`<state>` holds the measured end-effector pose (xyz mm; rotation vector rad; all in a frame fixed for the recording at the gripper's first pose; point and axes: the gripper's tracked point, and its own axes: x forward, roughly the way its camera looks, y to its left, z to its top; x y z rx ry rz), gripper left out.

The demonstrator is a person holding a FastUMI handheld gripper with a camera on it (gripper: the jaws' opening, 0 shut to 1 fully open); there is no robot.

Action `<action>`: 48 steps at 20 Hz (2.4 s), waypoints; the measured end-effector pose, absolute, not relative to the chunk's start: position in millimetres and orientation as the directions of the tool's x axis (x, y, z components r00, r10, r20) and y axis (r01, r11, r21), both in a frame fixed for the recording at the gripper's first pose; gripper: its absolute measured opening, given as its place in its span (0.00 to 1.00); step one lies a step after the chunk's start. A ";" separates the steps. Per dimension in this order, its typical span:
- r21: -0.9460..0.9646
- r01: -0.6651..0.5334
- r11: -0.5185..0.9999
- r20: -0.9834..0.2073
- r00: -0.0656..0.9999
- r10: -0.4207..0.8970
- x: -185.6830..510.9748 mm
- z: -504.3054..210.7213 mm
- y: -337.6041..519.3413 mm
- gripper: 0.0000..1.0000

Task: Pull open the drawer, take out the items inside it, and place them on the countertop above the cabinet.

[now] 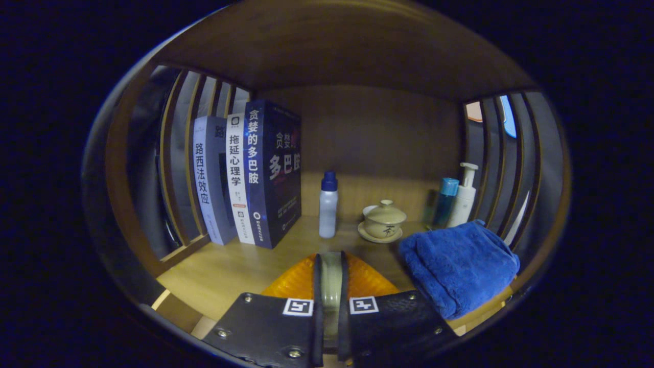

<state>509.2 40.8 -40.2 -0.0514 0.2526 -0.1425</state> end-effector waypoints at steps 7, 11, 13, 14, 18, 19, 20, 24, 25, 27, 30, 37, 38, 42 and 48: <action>-0.084 0.166 0.983 -0.213 0.960 -0.180 518.6 -38.6 32.1 0.16; -0.118 0.175 0.977 -0.155 0.969 -0.192 512.4 -20.8 29.2 0.23; -0.103 0.168 0.980 -0.131 0.975 -0.181 506.8 -8.5 31.6 0.46; -0.094 0.159 0.983 -0.126 0.977 -0.170 503.6 -3.5 33.6 0.57; -0.067 0.131 0.989 -0.133 0.981 -0.139 491.3 3.9 36.0 0.73; -0.062 0.127 0.990 -0.136 0.982 -0.134 486.6 5.9 35.4 0.78; -0.055 0.120 0.991 -0.136 0.983 -0.126 481.7 9.7 36.3 0.83; -0.038 0.090 0.995 -0.108 0.990 -0.094 455.6 28.6 40.3 0.93; -0.032 0.077 0.997 -0.101 0.992 -0.080 447.4 33.8 42.4 0.93; -0.014 0.058 0.998 -0.092 0.994 -0.059 428.6 44.6 43.2 0.92; 0.010 0.024 1.000 -0.078 0.997 -0.023 398.8 58.7 44.3 0.92; 0.008 -0.001 1.000 -0.036 0.999 0.001 310.9 62.7 36.4 0.92; -0.011 0.001 1.000 -0.024 1.000 -0.001 296.7 59.0 35.8 0.92; -0.063 0.017 0.998 0.003 1.000 -0.017 237.1 39.0 38.0 0.92; -0.079 0.008 0.997 0.001 1.000 -0.008 170.8 3.4 56.2 0.91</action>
